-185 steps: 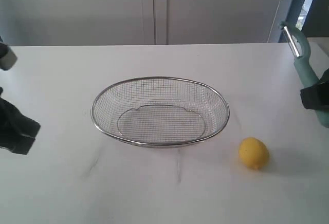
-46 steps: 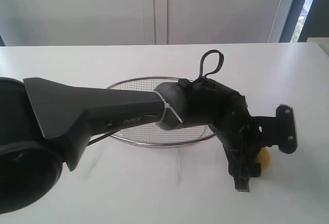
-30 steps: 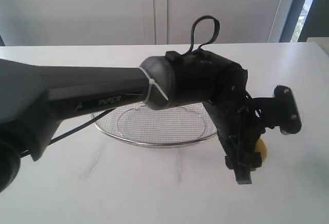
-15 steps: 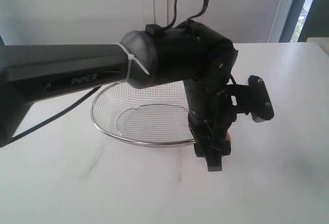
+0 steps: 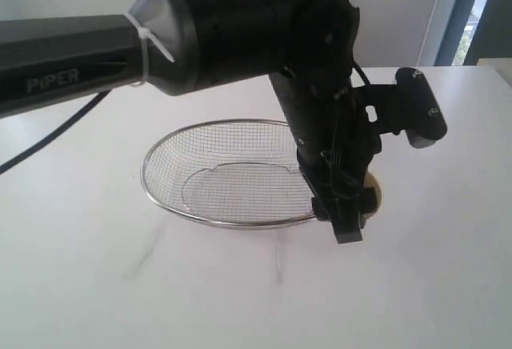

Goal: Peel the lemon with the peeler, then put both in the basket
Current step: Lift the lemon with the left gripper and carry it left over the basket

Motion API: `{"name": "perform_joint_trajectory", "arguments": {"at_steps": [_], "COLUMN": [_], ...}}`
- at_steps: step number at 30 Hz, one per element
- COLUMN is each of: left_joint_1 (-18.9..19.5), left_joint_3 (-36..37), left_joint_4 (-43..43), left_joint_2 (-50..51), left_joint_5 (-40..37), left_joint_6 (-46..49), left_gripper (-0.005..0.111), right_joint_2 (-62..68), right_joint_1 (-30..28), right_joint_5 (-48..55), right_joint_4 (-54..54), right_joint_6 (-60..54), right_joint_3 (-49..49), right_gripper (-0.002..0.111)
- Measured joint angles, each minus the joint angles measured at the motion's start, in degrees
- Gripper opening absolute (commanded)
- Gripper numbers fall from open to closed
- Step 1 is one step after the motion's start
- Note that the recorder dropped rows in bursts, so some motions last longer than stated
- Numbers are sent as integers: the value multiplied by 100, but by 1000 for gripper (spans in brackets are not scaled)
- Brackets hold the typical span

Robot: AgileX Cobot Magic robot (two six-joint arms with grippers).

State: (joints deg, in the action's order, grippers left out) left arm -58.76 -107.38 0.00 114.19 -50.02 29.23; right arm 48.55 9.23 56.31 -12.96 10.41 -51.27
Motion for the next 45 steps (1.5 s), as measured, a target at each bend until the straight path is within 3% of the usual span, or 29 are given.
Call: {"name": "perform_joint_trajectory", "arguments": {"at_steps": [15,25,45], "left_joint_1": [0,43,1032], "left_joint_3": [10,657,2404], "left_joint_4": [-189,-189,-178], "left_joint_2": [-711,-1401,-3275], "left_joint_5": [-610,-645,-444], "left_joint_6": [145,145,211], "left_gripper": [0,0,0], "right_joint_2": [-2,-2,-2], "right_joint_1": [0,0,0], "right_joint_5": [-367,-528,-716], "right_joint_4": [-135,-274,-251], "right_joint_6": [3,3,41], "right_joint_3": [251,251,251], "right_gripper": [0,0,0]}}
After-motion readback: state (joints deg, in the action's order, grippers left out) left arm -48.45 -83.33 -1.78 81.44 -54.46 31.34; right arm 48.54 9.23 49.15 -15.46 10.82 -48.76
